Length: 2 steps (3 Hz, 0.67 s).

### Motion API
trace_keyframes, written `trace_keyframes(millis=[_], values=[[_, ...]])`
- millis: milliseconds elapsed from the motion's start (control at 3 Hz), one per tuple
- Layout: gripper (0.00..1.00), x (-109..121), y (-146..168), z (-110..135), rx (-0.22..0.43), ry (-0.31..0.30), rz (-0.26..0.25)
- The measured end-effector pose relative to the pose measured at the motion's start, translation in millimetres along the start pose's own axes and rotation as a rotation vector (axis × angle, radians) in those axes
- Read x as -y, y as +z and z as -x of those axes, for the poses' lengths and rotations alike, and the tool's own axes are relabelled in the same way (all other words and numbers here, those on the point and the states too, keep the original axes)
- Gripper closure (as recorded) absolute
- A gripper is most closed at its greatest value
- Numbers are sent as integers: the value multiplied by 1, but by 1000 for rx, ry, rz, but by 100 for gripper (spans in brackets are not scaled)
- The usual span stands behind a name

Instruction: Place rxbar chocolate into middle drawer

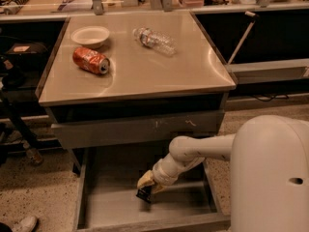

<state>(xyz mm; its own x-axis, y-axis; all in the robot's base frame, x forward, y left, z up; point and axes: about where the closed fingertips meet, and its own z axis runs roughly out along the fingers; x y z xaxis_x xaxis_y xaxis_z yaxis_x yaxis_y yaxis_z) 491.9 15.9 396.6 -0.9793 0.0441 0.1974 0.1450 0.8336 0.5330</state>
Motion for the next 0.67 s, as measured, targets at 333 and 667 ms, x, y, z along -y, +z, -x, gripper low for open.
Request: trace_keyframes(millis=[333, 667], values=[[100, 13, 19, 18, 4, 45, -30], [100, 19, 30, 30, -11, 77, -42]])
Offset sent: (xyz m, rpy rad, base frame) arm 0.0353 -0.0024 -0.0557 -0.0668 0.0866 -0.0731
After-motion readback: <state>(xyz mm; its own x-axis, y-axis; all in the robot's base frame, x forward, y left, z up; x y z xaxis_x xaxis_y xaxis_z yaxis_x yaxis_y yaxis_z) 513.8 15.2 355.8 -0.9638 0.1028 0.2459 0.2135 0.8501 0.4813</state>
